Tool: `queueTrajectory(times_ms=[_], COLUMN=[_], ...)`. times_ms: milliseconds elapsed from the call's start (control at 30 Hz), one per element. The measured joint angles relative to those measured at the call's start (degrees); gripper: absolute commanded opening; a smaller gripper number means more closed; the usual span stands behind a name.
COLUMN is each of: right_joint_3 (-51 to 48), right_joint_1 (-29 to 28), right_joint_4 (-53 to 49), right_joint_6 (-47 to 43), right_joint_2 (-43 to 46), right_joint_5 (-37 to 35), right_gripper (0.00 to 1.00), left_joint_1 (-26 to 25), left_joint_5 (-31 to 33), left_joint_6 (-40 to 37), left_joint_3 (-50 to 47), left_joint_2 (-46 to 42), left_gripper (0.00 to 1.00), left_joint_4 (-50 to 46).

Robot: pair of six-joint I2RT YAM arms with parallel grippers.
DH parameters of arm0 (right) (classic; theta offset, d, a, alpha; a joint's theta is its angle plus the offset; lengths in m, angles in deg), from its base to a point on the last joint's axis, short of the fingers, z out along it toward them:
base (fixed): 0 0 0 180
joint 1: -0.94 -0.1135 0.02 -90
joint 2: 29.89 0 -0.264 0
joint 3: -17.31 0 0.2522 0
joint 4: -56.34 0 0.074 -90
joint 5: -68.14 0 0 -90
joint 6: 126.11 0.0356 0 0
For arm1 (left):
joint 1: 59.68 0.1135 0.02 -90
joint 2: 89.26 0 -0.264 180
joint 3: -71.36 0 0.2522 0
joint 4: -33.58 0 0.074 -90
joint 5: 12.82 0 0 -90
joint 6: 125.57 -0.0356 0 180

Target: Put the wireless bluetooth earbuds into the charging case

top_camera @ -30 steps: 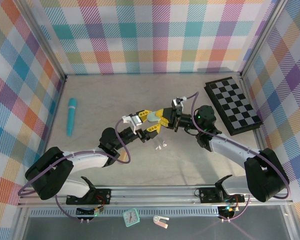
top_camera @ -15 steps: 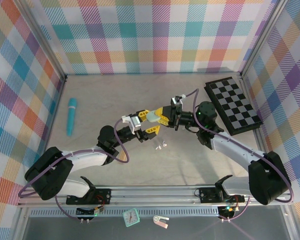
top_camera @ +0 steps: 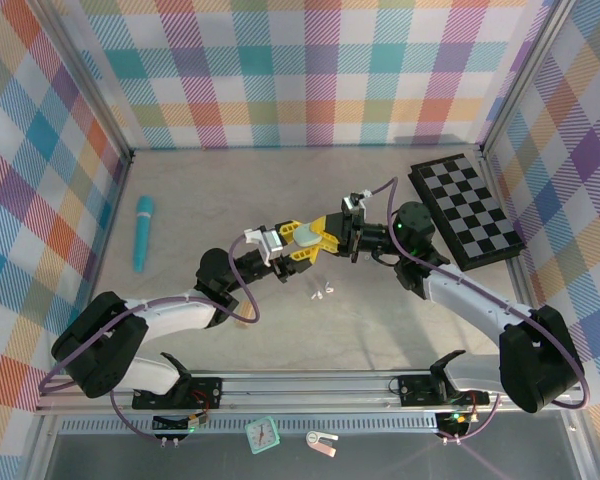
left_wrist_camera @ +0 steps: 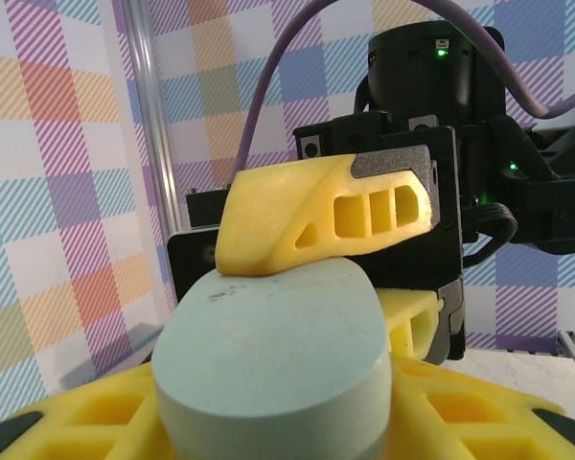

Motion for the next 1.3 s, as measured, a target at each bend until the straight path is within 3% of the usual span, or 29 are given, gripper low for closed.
queueTrajectory(times_ms=[200, 433, 667, 1300], right_joint_3=[0.0, 0.0, 0.0, -0.02], right_joint_1=[-0.02, -0.17, -0.17, -0.28], right_joint_4=[-0.55, -1.31, -1.2, 0.42], right_joint_6=[-0.31, -0.63, -0.15, 1.86], right_joint_2=[0.0, 0.02, 0.11, 0.33], right_joint_5=[-0.07, -0.02, -0.28, -0.26], right_gripper=[0.0, 0.0, 0.0, 0.0], left_joint_1=[-0.02, 0.0, -0.04, -0.04], left_joint_5=[-0.66, -0.98, -1.53, -1.62], left_joint_6=[0.63, 1.07, 1.09, 1.05], left_joint_3=[0.59, 0.76, 0.83, 0.87], left_joint_2=[0.07, 0.07, 0.37, 0.39], left_gripper=[0.5, 0.46, 0.54, 0.48], left_joint_4=[0.0, 0.0, 0.11, 1.2])
